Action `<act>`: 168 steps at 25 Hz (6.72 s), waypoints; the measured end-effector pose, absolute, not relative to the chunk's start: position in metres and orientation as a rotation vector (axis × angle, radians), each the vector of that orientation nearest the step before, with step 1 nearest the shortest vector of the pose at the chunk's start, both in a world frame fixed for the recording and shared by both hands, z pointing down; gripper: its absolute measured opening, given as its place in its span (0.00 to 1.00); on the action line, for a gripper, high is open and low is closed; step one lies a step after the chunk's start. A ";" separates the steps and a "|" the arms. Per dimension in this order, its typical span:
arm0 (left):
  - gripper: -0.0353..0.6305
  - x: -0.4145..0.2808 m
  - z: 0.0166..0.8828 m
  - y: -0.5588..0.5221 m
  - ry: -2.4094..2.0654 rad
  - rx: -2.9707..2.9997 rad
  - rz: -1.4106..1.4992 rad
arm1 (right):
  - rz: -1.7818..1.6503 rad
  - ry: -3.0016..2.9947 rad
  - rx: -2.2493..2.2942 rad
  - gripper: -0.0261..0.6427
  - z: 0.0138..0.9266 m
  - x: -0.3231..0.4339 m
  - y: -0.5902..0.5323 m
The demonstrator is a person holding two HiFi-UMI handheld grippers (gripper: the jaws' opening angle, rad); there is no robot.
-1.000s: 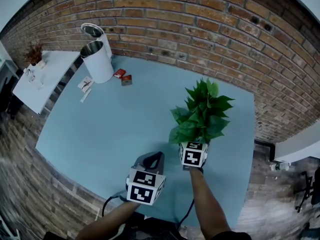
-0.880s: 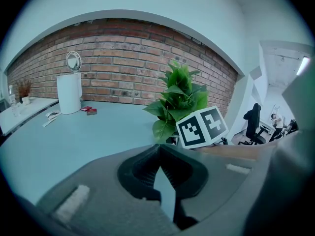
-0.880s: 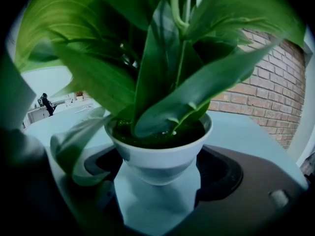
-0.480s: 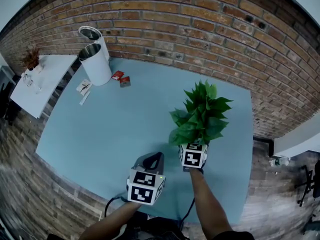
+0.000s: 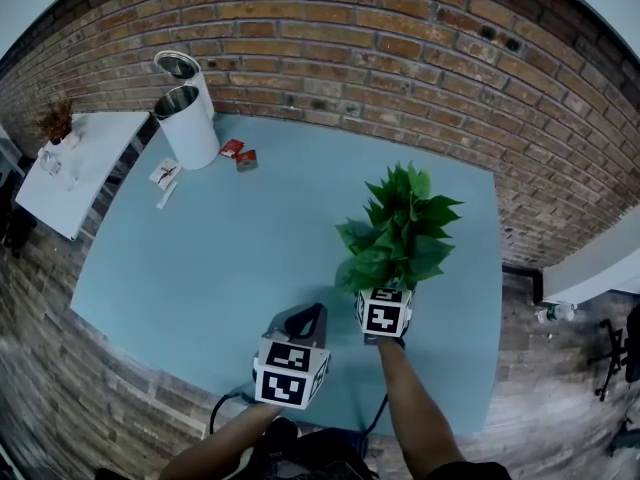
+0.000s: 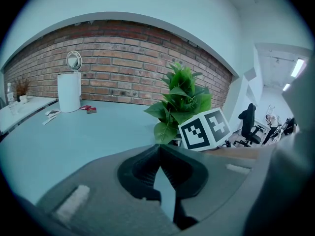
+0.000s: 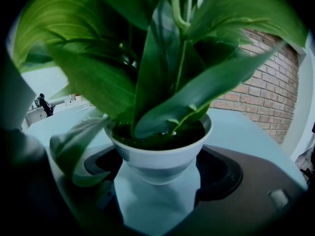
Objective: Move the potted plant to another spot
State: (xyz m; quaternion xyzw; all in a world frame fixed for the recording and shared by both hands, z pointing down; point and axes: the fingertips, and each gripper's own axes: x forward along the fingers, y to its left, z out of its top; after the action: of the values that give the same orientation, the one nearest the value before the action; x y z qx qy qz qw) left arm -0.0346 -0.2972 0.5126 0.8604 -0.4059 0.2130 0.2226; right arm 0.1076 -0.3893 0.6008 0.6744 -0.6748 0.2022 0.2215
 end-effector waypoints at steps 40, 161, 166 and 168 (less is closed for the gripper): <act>0.05 -0.056 0.519 -0.230 -0.926 2.525 0.637 | 0.565 -1.774 1.981 0.73 0.592 0.075 -0.279; 0.05 -0.066 0.495 -0.031 -1.118 2.512 0.576 | 0.568 -2.133 1.851 0.17 0.499 0.003 -0.022; 0.05 -0.056 0.491 -0.018 -1.101 2.522 0.552 | 0.558 -2.135 1.853 0.07 0.494 0.008 -0.006; 0.05 -0.052 0.487 -0.012 -1.092 2.535 0.545 | 0.553 -2.138 1.845 0.05 0.491 0.009 0.000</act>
State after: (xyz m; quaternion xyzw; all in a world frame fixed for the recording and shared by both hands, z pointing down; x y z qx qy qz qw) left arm -0.0516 -0.0123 0.4865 0.8890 -0.3829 0.1909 0.1634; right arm 0.0086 -0.0005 0.4907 0.6355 -0.7366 0.1904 0.1316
